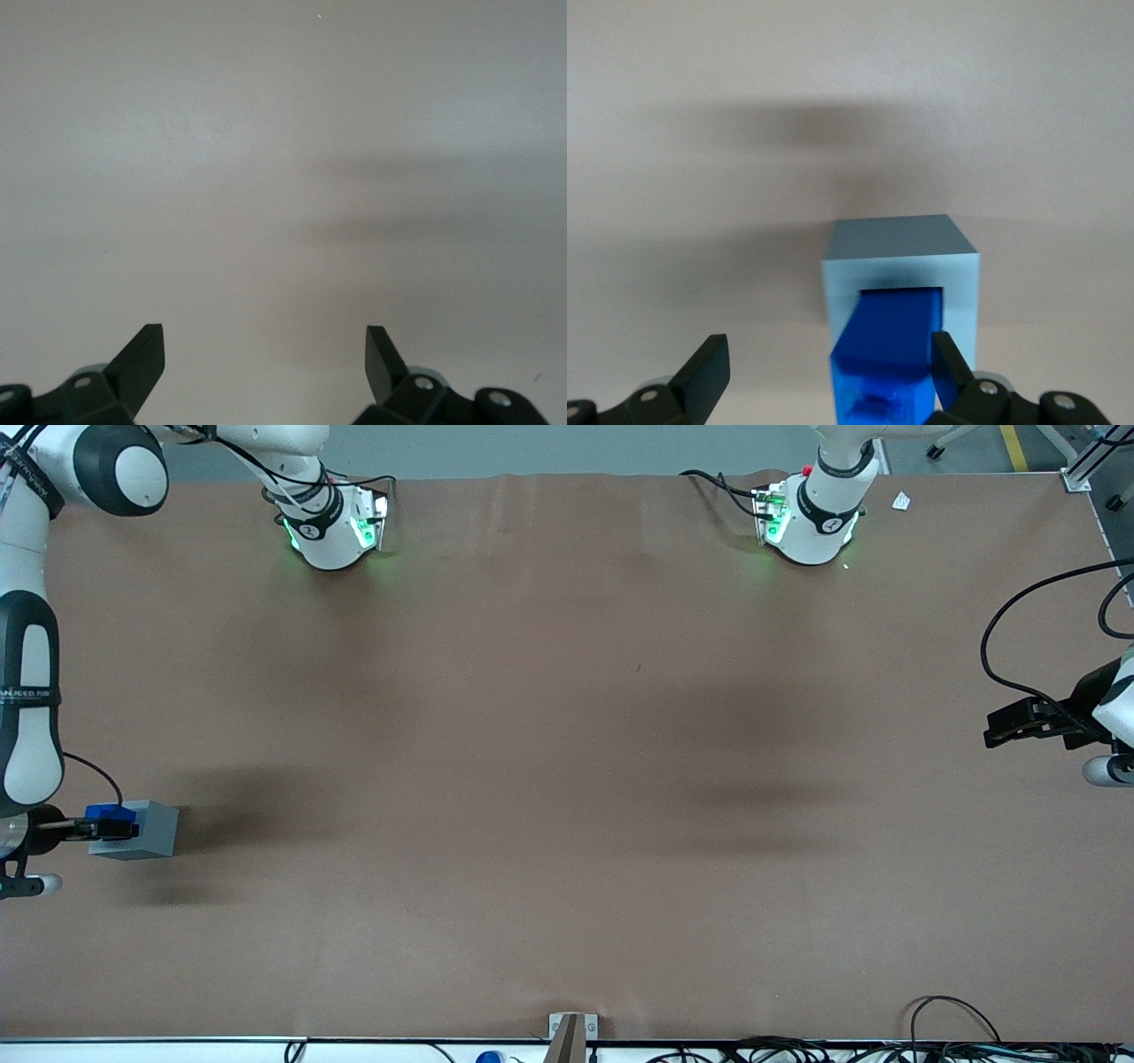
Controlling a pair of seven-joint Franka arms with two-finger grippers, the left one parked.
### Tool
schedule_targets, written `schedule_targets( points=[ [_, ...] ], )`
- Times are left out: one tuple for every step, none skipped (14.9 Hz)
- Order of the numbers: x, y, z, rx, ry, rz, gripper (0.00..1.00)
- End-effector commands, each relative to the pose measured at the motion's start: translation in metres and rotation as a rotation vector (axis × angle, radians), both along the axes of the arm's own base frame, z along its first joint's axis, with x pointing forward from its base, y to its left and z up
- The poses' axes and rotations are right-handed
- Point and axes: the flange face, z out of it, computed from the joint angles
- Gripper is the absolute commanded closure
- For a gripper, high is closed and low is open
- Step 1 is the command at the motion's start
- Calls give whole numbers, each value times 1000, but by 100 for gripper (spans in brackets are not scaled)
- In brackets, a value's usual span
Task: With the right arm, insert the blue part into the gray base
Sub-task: 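Open the right gripper and raise it off the block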
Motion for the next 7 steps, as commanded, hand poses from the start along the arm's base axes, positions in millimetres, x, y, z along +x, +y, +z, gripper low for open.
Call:
schedule_targets(
  points=[
    [-2, 28, 67, -5, -42, -22, 0],
    [-3, 38, 84, -11, -47, -15, 0],
    [-5, 49, 110, -20, -64, -7, 0],
    [-7, 58, 129, -34, -84, 6, 0],
    [-6, 72, 145, -45, -104, 26, 0],
    [-6, 83, 154, -55, -115, 43, 0],
    [-5, 88, 157, -66, -116, 53, 0]
  ],
)
